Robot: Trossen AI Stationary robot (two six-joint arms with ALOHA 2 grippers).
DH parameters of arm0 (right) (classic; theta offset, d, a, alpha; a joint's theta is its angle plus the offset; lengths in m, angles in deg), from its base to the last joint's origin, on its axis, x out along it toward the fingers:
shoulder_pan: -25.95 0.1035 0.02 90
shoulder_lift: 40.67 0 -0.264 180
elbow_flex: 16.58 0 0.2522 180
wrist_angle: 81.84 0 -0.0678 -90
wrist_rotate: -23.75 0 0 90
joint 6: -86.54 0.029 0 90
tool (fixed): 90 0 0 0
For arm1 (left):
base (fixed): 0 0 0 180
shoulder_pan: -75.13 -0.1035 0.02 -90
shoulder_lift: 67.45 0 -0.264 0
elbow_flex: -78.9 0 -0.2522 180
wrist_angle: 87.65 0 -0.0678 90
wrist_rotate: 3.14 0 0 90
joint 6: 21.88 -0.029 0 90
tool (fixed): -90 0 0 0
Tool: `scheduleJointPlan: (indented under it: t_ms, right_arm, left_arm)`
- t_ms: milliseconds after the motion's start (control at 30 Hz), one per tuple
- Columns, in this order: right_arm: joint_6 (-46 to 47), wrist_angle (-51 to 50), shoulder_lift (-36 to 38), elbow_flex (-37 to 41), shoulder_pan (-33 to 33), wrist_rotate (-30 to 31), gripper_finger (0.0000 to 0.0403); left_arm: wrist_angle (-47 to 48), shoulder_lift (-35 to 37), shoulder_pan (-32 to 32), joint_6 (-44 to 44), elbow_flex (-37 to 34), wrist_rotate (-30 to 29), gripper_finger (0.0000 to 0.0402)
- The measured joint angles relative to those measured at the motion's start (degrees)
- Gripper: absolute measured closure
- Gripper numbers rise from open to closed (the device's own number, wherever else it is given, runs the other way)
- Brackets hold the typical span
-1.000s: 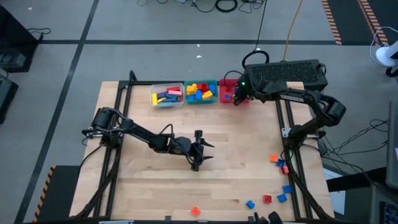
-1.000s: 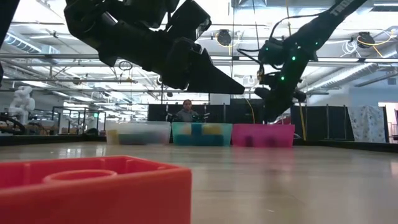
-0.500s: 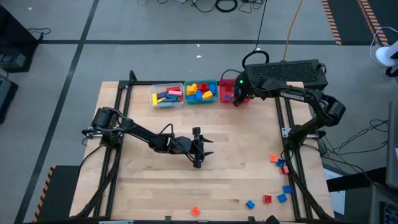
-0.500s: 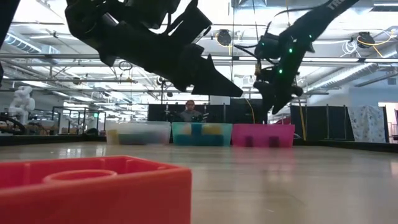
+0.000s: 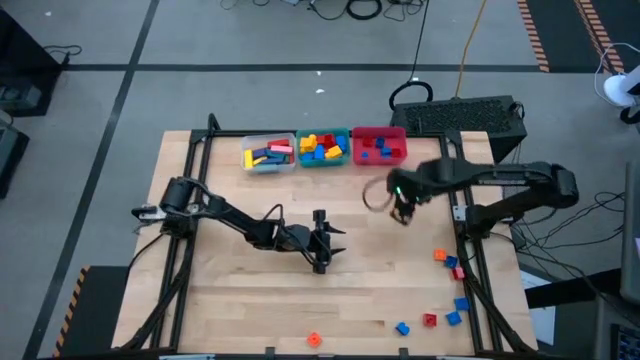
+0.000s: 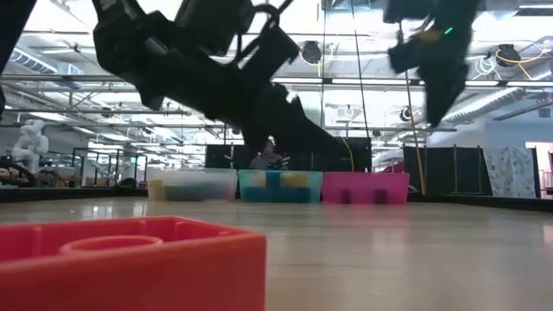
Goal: Sort blocks by size
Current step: Put the orange 4 stud game piece into the red bin
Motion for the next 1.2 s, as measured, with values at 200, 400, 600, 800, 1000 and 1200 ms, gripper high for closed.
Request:
scheduleJointPlan:
  t_ms: [200,400,600,800,1000,1200]
  right_arm:
    - [15.35,-5.15,1.68,0.01,14.75,-4.07,0.0174]
    - [28.08,-6.66,0.22,1.2,27.52,-11.14,0.0174]
    - [33.22,-10.8,-2.89,1.36,37.33,-12.75,0.0174]
    - [28.57,-11.37,-7.73,1.38,41.87,-12.55,0.0167]
    - [19.62,-11.84,-14.66,1.38,41.79,-12.6,0.0136]
    - [14.8,-12.95,-19.31,4.55,41.1,-14.54,0.012]
  left_arm:
    - [-1.04,-6.69,1.8,-0.07,7.22,4.92,0.018]
    - [1.01,-12.89,3.66,-1.55,18.03,13.35,0.018]
    - [9.87,-16.44,4.34,-5.37,27.38,17.59,0.018]
    - [12.0,-17.07,3.21,-7.5,31.23,17.82,0.018]
    - [11.96,-17.07,0.56,-7.52,32.3,19.12,0.018]
    - [11.96,-17.07,-1.89,-7.49,32.28,19.58,0.018]
